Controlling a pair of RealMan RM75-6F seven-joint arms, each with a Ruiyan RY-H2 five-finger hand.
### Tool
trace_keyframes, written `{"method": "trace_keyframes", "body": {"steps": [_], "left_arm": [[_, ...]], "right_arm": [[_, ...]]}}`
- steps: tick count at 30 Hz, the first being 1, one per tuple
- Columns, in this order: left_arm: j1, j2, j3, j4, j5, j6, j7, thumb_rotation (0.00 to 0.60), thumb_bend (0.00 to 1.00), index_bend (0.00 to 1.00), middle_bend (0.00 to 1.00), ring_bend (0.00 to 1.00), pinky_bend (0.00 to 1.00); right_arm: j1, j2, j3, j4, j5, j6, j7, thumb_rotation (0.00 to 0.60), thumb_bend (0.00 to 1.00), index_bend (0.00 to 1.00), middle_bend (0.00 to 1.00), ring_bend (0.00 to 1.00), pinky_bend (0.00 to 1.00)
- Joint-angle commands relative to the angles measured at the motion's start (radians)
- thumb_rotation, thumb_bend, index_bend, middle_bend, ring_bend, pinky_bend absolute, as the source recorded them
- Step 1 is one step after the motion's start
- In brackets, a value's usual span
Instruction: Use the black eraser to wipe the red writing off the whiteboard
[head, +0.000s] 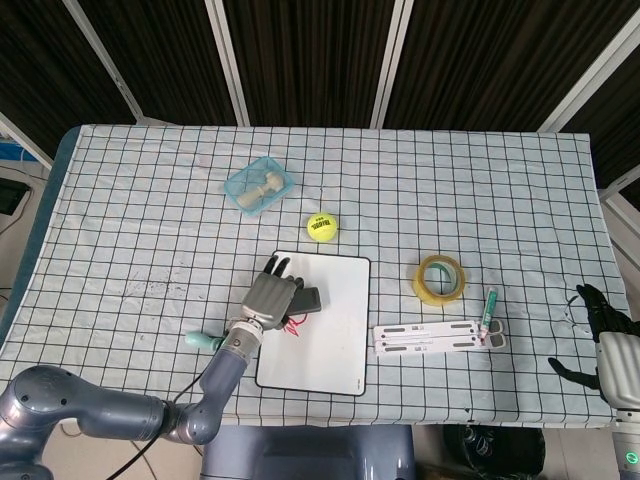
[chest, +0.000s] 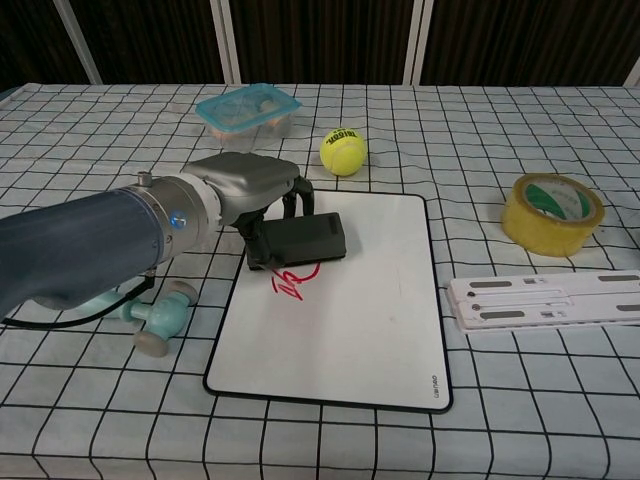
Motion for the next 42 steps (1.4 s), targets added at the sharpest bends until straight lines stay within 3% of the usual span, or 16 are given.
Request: {"method": "trace_keyframes", "body": {"steps": [1,22,31,42], "left_arm": [[0.006,0.003,0.006,-0.022,0.003,0.0,0.003,0.6,0.42,0.33,0.43,0.0,0.02],[0.04,-0.008,0.089,-0.19,0.054,0.114,0.13,0.6,0.42,0.34,0.43,0.0,0.02],[0.044,-0.032,0.067,-0.155,0.082,0.131,0.148,0.6,0.42,0.34,0.43,0.0,0.02],[0.04,-0.024,0.01,-0.027,0.083,0.063,0.104,0.6,0.42,0.34,0.43,0.0,0.01]], "right_arm": [[0.0,0.0,0.0,0.0,0.0,0.0,0.0,0.6,0.08,0.06,0.09,0.19,0.21],[0.0,-0.001,0.0,0.0,-0.001,0.0,0.0,0.6,0.08,0.06,0.09,0.19,0.21],[0.0,0.0,0.0,0.0,-0.002,0.001,0.002,0.6,0.08,0.06,0.09,0.19,0.21],[0.0,0.0,0.0,-0.001,0.001,-0.002,0.0,0.6,0.08,0.06,0.09,0.19,0.21]]}}
